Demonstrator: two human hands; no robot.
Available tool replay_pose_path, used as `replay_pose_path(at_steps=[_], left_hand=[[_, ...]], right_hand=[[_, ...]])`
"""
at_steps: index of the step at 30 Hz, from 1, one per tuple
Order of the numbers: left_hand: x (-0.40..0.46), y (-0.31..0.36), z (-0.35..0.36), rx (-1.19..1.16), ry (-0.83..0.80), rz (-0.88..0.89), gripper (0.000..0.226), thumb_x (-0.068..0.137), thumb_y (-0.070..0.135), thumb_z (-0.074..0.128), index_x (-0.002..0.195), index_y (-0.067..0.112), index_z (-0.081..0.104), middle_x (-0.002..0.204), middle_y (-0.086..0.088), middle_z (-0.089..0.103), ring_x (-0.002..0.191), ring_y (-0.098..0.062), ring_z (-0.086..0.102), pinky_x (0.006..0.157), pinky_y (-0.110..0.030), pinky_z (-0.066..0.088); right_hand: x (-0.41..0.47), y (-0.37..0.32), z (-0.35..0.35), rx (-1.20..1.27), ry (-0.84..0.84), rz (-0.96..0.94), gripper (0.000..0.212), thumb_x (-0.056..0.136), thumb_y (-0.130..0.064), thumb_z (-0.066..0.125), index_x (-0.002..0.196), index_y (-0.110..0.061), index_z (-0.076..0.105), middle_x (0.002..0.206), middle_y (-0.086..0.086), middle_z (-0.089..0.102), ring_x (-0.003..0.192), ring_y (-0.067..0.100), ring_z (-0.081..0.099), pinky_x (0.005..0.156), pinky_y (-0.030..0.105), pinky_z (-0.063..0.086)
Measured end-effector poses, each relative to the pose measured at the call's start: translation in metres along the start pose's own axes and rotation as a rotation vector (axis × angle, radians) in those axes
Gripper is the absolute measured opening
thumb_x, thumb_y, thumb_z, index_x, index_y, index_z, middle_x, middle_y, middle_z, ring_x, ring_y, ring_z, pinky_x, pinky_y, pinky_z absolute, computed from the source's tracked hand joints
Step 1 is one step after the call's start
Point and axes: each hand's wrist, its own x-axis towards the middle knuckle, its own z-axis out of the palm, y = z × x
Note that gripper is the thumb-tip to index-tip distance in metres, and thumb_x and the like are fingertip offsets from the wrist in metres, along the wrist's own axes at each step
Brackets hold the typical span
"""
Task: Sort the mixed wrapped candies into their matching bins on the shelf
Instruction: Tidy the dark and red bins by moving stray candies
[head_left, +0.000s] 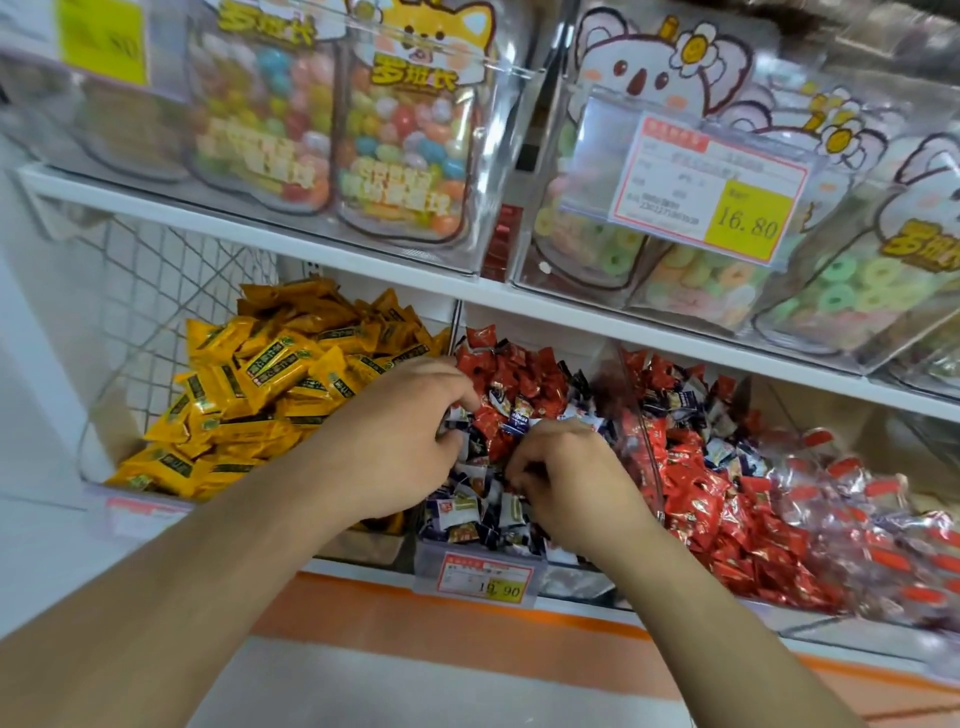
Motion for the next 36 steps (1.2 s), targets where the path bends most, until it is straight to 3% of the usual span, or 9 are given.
replay_pose_path(at_steps=[4,7,10,12,18,23,27,30,36], left_hand=[[0.0,0.001,0.0,-0.006,0.006,-0.001,0.032,0.1,0.025,0.063,0.131,0.033,0.061,0.147,0.019,0.046,0.144,-0.001,0.031,0.114,-0.016,0.017],[-0.001,0.002,0.001,0.0,0.005,0.001,0.033,0.1,0.025,0.063,0.132,0.032,0.061,0.15,0.019,0.045,0.147,-0.001,0.028,0.115,-0.016,0.014],[-0.003,0.003,0.001,0.0,-0.001,0.007,0.031,0.101,0.026,0.062,0.132,0.032,0.061,0.151,0.019,0.045,0.15,0.0,0.022,0.115,-0.016,0.01],[-0.004,0.003,0.001,0.003,-0.01,0.012,0.03,0.101,0.025,0.061,0.131,0.031,0.061,0.15,0.02,0.045,0.15,0.001,0.019,0.115,-0.015,0.008],[-0.002,0.003,0.002,0.018,-0.01,0.011,0.03,0.101,0.025,0.062,0.13,0.029,0.062,0.149,0.019,0.047,0.15,0.0,0.019,0.116,-0.016,0.009],[0.001,0.007,0.005,0.029,-0.002,0.001,0.026,0.099,0.026,0.064,0.125,0.032,0.063,0.144,0.017,0.05,0.147,-0.004,0.022,0.122,-0.026,0.02],[0.001,0.008,0.008,0.023,-0.004,-0.005,0.024,0.099,0.027,0.064,0.121,0.035,0.064,0.141,0.018,0.052,0.145,-0.005,0.021,0.123,-0.029,0.022],[0.001,0.009,0.009,0.035,0.004,-0.01,0.023,0.098,0.028,0.065,0.12,0.035,0.064,0.139,0.019,0.053,0.145,-0.005,0.021,0.123,-0.029,0.023],[0.001,0.013,0.011,0.043,0.003,-0.009,0.023,0.098,0.028,0.064,0.119,0.036,0.063,0.137,0.021,0.054,0.145,-0.007,0.019,0.121,-0.032,0.026]], right_hand=[[0.0,-0.003,-0.006,0.04,0.047,0.006,0.027,0.076,0.004,0.067,0.075,-0.022,0.07,0.086,-0.012,0.068,0.087,0.006,0.052,0.086,0.006,0.031],[-0.001,-0.001,-0.005,0.009,-0.002,-0.043,0.021,0.081,-0.003,0.073,0.084,-0.023,0.078,0.099,-0.015,0.073,0.095,0.004,0.053,0.097,0.002,0.02],[0.001,0.0,-0.004,0.01,-0.04,-0.022,0.025,0.078,0.0,0.069,0.075,-0.024,0.076,0.093,-0.014,0.074,0.097,0.01,0.06,0.103,0.018,0.032],[0.001,-0.002,-0.007,0.048,-0.023,0.019,0.028,0.074,0.005,0.062,0.067,-0.022,0.068,0.08,-0.011,0.07,0.09,0.012,0.059,0.096,0.03,0.043],[-0.012,-0.016,-0.036,0.442,0.046,0.256,0.019,0.1,-0.015,0.061,0.087,-0.029,0.064,0.086,-0.007,0.072,0.061,0.001,0.061,0.056,0.025,0.049],[-0.035,-0.018,-0.071,0.647,0.196,0.288,0.015,0.102,-0.019,0.06,0.09,-0.027,0.064,0.082,0.007,0.069,0.066,0.031,0.061,0.059,0.045,0.053],[-0.054,0.012,-0.095,0.414,0.431,0.4,0.012,0.101,-0.026,0.059,0.092,-0.027,0.066,0.074,-0.007,0.068,0.058,0.013,0.06,0.055,0.027,0.047],[-0.064,0.037,-0.105,0.156,0.381,0.493,0.012,0.101,-0.03,0.057,0.097,-0.026,0.067,0.07,-0.004,0.068,0.059,0.01,0.06,0.058,0.03,0.048],[-0.062,0.036,-0.097,0.027,0.297,0.45,0.02,0.098,-0.023,0.063,0.115,-0.02,0.073,0.113,0.001,0.073,0.104,0.021,0.064,0.085,0.024,0.039]])
